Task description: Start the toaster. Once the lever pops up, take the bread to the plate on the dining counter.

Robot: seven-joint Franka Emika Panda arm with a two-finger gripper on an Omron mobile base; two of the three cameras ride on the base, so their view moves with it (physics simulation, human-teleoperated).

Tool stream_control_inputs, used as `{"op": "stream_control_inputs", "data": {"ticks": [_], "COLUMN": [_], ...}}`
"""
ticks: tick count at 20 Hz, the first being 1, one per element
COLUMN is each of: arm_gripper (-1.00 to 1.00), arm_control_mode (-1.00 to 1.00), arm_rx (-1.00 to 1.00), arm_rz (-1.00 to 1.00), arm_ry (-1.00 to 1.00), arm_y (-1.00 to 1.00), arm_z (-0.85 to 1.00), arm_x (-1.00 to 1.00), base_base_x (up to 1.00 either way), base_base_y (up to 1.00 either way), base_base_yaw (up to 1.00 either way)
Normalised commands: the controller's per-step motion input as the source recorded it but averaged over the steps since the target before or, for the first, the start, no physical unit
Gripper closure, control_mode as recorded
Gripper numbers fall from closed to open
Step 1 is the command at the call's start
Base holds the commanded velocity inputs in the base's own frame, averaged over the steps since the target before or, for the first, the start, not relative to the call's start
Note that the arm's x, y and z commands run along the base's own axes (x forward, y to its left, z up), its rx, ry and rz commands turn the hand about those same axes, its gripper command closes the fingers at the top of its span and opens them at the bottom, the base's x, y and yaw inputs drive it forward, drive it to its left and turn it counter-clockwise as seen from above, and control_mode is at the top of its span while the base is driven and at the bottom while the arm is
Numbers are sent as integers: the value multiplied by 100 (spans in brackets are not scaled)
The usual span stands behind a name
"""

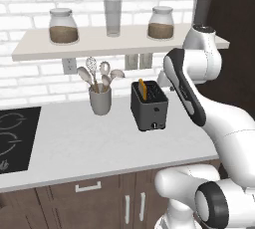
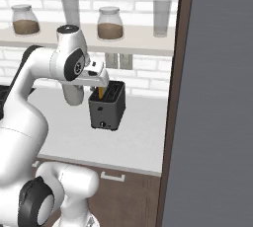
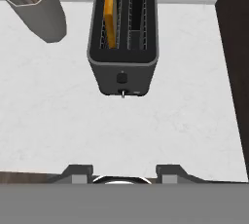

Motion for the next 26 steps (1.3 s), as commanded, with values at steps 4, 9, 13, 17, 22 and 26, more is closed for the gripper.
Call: {"op": "stream_control_inputs", "data": {"ticks": [4, 9, 13, 17, 22, 26], "arm_gripper": [-100, -100, -100, 100, 100, 100], "arm_control_mode": [-100, -100, -100, -100, -100, -100], "arm_rx": [0, 0, -1, -1, -2, -3], "arm_rz": [0, 0, 0, 0, 0, 0], "arm_ry": [0, 0, 0, 0, 0, 0], "arm_y": [1, 4, 7, 5, 7, 8], "arm_z": [-7, -20, -29, -20, -24, -24], "arm_x": [0, 1, 2, 4, 11, 16], "base_base_x": [0, 0, 0, 0, 0, 0], "base_base_y": [0, 0, 0, 0, 0, 0], "base_base_yaw": [0, 0, 0, 0, 0, 0]}}
